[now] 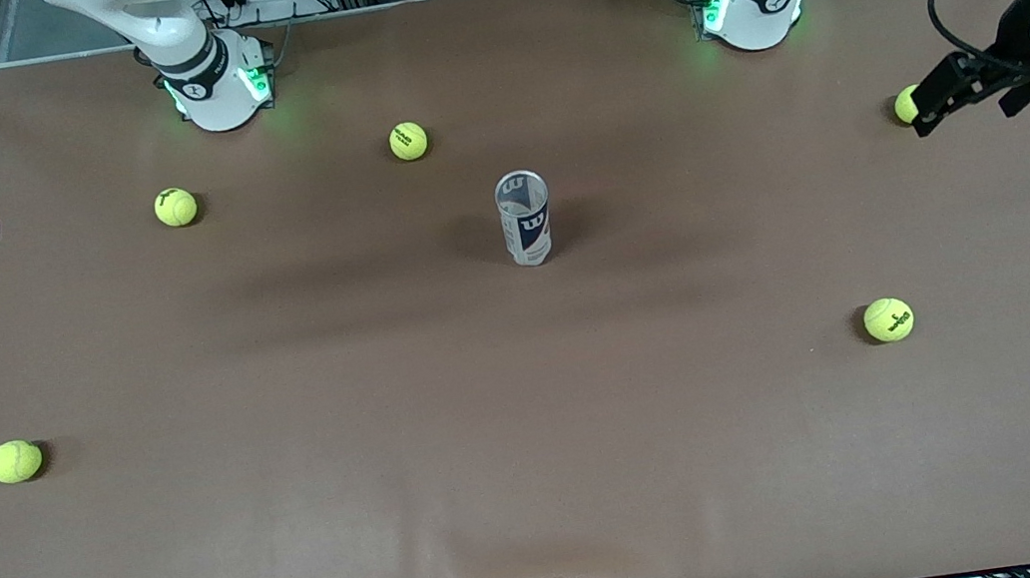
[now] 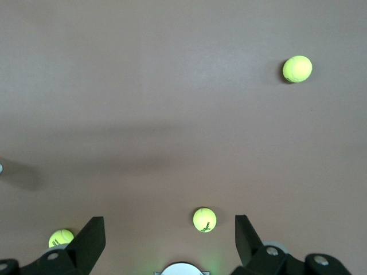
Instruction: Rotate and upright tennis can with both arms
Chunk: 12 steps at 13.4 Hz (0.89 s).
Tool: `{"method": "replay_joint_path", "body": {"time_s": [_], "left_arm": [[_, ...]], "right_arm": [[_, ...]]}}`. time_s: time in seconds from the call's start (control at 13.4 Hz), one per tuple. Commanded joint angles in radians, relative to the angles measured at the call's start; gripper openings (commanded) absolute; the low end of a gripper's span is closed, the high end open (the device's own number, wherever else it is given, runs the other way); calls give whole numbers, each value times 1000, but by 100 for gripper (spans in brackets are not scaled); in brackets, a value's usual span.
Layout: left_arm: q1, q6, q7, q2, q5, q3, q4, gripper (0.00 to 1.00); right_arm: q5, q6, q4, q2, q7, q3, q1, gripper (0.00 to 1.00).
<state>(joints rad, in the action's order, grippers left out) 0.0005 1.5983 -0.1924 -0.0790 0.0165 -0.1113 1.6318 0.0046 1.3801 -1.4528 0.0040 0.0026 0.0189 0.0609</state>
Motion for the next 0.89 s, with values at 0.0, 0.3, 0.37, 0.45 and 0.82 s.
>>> {"method": "replay_joint_path", "body": {"time_s": [0.0,0.3,0.37,0.45,0.82], "left_arm": [[16,20,30,-45,-1,-11,34,100],[16,17,61,-24,-27,-7,8,100],[16,17,61,-22,-27,-4,2,100],[16,8,61,-22,-35,-4,0,100],[15,3,57,-22,-52,-5,-3,100]], "right_arm": [[-17,8,-4,-12,82,-1,-13,100],[-14,4,-4,-12,82,0,-12,100],[-12,2,-4,-12,82,0,-12,100],[-12,2,-4,-12,82,0,-12,100],[-12,0,-4,-12,82,0,-13,100]]}}
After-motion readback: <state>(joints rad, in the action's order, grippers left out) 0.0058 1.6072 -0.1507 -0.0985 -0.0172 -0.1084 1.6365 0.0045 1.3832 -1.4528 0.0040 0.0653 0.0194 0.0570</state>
